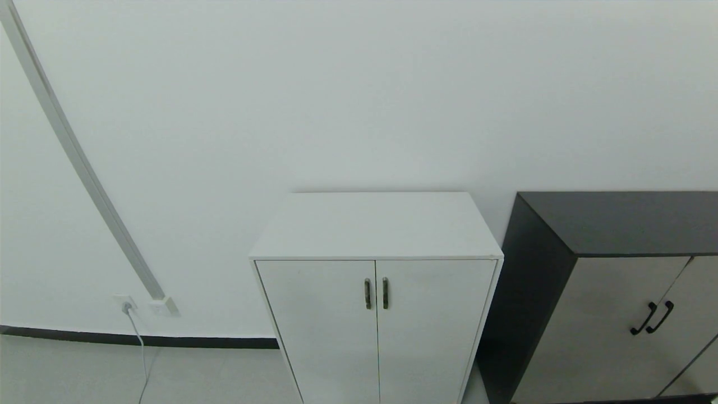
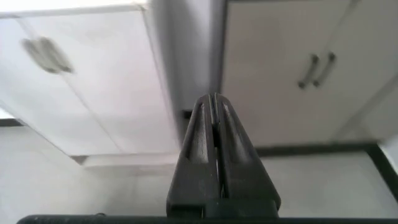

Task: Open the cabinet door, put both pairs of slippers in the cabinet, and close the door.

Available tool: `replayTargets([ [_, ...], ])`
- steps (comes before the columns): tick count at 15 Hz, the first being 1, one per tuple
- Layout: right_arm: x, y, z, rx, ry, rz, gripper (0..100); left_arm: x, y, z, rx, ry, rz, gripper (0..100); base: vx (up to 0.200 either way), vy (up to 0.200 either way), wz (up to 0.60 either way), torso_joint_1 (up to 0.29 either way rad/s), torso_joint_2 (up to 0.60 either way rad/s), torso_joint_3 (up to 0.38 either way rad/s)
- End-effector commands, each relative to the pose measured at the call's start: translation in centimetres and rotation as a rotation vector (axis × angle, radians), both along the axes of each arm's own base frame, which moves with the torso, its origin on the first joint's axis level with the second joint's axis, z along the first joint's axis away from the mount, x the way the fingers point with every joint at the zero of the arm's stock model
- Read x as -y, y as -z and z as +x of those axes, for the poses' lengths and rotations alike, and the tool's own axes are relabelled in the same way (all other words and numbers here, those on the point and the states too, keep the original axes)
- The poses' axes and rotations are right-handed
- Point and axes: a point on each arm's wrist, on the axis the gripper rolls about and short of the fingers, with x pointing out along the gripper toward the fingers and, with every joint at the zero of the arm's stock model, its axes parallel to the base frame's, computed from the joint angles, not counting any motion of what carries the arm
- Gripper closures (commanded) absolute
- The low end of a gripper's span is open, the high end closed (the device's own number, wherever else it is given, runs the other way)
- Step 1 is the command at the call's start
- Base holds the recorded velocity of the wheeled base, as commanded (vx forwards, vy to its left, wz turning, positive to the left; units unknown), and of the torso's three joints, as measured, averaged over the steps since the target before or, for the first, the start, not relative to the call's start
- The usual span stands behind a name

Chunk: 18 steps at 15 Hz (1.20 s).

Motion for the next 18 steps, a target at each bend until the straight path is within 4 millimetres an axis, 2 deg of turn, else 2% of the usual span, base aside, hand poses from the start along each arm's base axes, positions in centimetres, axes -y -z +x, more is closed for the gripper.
replayTargets([
  [1, 0.13, 0.18, -0.8, 0.083, -0.04, 0.006, 100, 0.0, 0.0, 0.0, 0.0, 0.0, -0.001, 100, 0.0, 0.0, 0.0, 0.0, 0.0, 0.0],
  [8, 0.05, 0.85, -0.93, 0.096, -0.12, -0.024, 100, 0.0, 0.0, 0.0, 0.0, 0.0, -0.001, 100, 0.0, 0.0, 0.0, 0.0, 0.0, 0.0],
  [11, -0.16, 0.83, -1.05, 0.107, 0.025, -0.035, 100, 0.0, -0.01, 0.01, -0.001, 0.0, -0.001, 100, 0.0, 0.0, 0.0, 0.0, 0.0, 0.0],
  [18, -0.17, 1.04, -1.77, 0.205, 0.074, 0.017, 100, 0.0, -0.01, 0.01, -0.001, 0.001, -0.001, 100, 0.0, 0.0, 0.0, 0.0, 0.0, 0.0],
])
